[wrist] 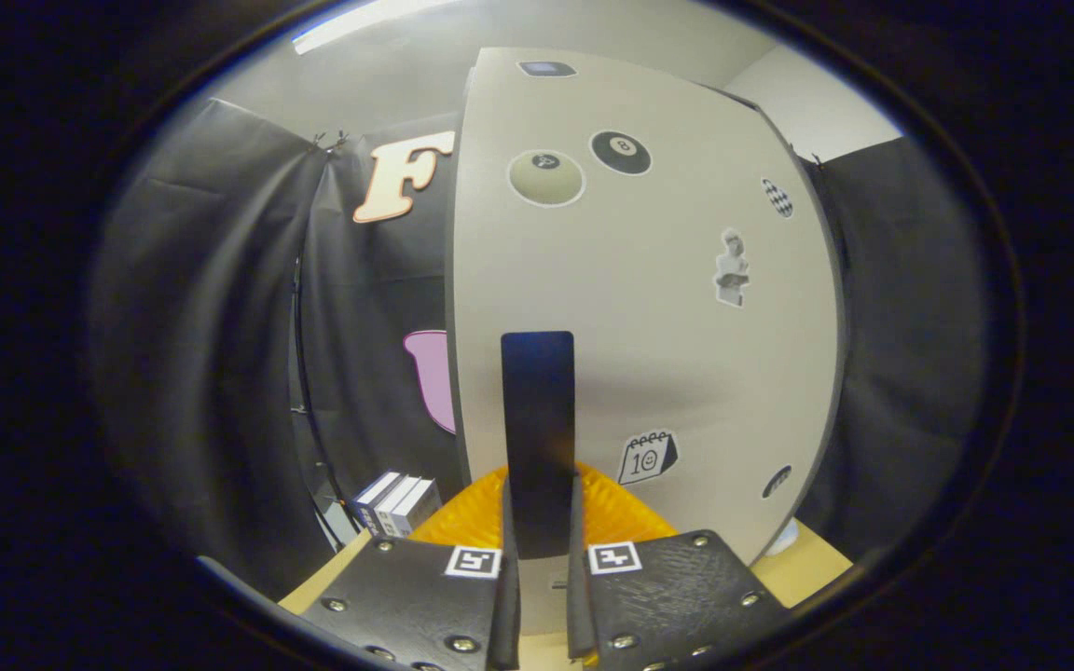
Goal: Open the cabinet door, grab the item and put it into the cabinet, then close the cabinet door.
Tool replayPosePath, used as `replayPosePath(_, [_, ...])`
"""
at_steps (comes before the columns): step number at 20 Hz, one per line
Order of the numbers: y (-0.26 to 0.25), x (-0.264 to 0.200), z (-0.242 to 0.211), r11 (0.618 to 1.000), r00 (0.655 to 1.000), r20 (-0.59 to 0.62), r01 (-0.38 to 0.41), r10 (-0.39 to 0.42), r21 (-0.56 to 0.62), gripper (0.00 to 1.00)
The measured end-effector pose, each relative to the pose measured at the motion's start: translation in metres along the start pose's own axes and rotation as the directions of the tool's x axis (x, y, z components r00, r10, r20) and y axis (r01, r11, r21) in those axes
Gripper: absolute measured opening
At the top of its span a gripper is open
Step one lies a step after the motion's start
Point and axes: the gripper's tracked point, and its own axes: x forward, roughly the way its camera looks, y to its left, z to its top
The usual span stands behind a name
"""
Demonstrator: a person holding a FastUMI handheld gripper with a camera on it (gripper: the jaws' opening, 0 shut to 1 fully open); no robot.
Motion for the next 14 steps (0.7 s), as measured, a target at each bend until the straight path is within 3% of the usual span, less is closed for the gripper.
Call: replayPosePath(14, [-0.080,-0.114,0.007,0.995,0.995,-0.020,0.099,-0.099,0.021,0.19])
